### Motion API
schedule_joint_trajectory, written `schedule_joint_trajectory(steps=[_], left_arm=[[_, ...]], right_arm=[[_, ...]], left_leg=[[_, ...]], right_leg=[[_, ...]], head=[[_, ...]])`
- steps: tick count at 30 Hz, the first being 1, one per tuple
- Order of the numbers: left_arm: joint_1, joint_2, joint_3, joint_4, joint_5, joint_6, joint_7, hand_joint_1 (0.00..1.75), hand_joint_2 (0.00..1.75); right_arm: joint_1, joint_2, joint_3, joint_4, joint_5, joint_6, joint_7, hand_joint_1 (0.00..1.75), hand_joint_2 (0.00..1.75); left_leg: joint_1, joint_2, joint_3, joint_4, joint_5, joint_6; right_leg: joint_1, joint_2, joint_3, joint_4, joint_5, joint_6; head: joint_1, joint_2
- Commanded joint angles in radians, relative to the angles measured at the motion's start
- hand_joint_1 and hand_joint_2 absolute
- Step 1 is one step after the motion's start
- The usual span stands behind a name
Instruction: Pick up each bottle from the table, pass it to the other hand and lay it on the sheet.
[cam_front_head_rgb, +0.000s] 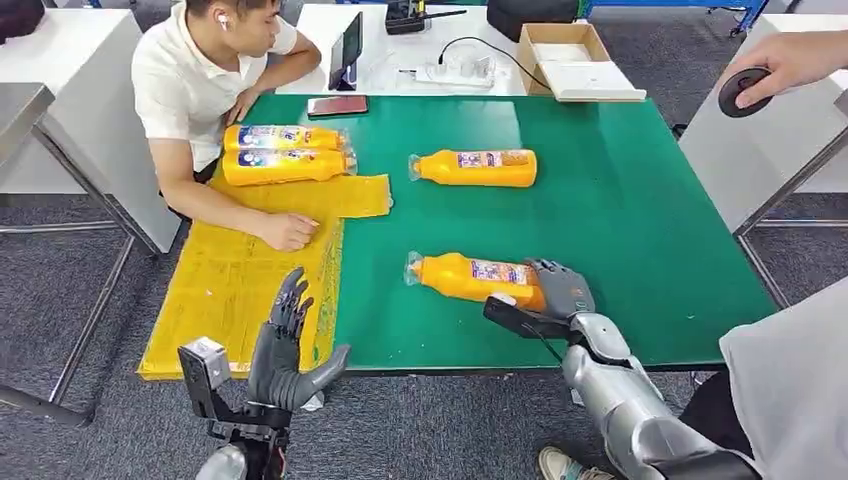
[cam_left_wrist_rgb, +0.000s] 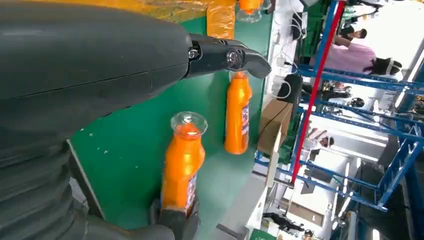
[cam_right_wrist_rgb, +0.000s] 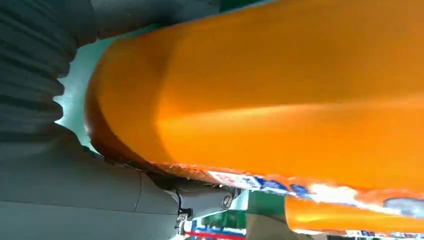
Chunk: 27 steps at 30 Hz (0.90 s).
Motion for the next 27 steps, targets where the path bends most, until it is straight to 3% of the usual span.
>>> schedule_joint_trajectory(steps=[1, 11, 12, 13, 17, 21, 24, 25, 26, 27], left_arm=[[-0.034, 0.033, -0.028, 0.058, 0.001, -0.004, 0.000, 0.00, 1.75], [-0.034, 0.033, -0.028, 0.058, 0.001, -0.004, 0.000, 0.00, 1.75], [-0.035, 0.034, -0.029, 0.057, -0.004, -0.003, -0.003, 0.00, 1.75], [-0.036, 0.032, -0.027, 0.057, -0.004, -0.002, -0.003, 0.00, 1.75], [-0.025, 0.022, -0.012, 0.039, -0.008, 0.028, -0.024, 0.00, 1.75], [-0.013, 0.014, -0.005, -0.002, -0.085, 0.149, -0.102, 0.00, 1.75], [-0.004, 0.008, -0.003, -0.015, -0.072, 0.185, -0.077, 0.00, 1.75], [-0.001, 0.007, -0.012, -0.003, -0.006, 0.147, -0.013, 0.00, 1.75], [-0.002, 0.013, -0.029, 0.015, 0.031, 0.115, 0.013, 0.00, 1.75], [-0.005, 0.016, -0.048, 0.035, 0.031, 0.108, 0.002, 0.00, 1.75]], right_arm=[[0.031, -0.006, 0.027, 0.101, -0.004, 0.037, -0.006, 1.41, 1.75], [0.031, -0.006, 0.027, 0.101, -0.004, 0.037, -0.006, 1.41, 1.75], [0.032, -0.004, 0.017, 0.098, -0.019, 0.036, -0.020, 1.61, 1.75], [0.028, -0.006, 0.025, 0.099, -0.020, 0.025, -0.035, 1.69, 1.75], [0.038, 0.015, -0.002, 0.056, -0.097, -0.093, -0.167, 1.75, 1.75], [0.076, 0.066, -0.042, -0.006, -0.229, -0.181, -0.323, 1.75, 1.75], [0.120, 0.120, -0.053, -0.133, -0.351, -0.182, -0.434, 1.75, 1.75], [0.152, 0.149, -0.050, -0.232, -0.431, -0.158, -0.538, 1.75, 1.75], [0.198, 0.180, -0.011, -0.365, -0.483, -0.111, -0.572, 1.75, 1.75], [0.247, 0.193, 0.061, -0.503, -0.489, -0.097, -0.496, 1.75, 1.75]], left_leg=[[0.002, -0.004, 0.000, -0.002, 0.001, -0.003], [0.002, -0.002, 0.000, -0.001, 0.000, -0.002], [0.002, -0.003, -0.001, -0.002, 0.001, -0.003], [0.002, -0.002, 0.000, -0.002, 0.001, -0.002], [0.002, -0.002, -0.001, -0.002, 0.001, -0.002], [0.002, 0.000, -0.002, -0.002, 0.000, -0.003], [0.002, 0.002, -0.004, -0.001, -0.001, -0.003], [0.002, 0.002, -0.005, -0.001, -0.001, -0.003], [0.002, 0.003, -0.006, -0.001, -0.001, -0.003], [0.002, 0.004, -0.007, -0.001, -0.001, -0.003]], right_leg=[[0.002, -0.005, 0.002, -0.002, 0.000, -0.003], [0.001, -0.003, 0.001, -0.002, 0.000, -0.002], [0.002, -0.005, 0.001, -0.003, 0.000, -0.003], [0.002, -0.004, 0.001, -0.002, 0.000, -0.002], [0.002, -0.003, 0.001, -0.002, 0.000, -0.003], [0.002, -0.001, 0.000, -0.002, 0.000, -0.003], [0.002, 0.001, -0.003, 0.000, 0.000, -0.003], [0.002, 0.001, -0.004, 0.001, 0.000, -0.003], [0.002, 0.002, -0.005, 0.000, 0.000, -0.003], [0.002, 0.003, -0.006, 0.000, 0.000, -0.003]], head=[[0.000, 0.000], [0.000, 0.000], [0.000, 0.000], [0.000, 0.000], [0.000, 0.000], [0.000, 0.000], [0.000, 0.000], [0.000, 0.000], [0.000, 0.000], [0.000, 0.000]])
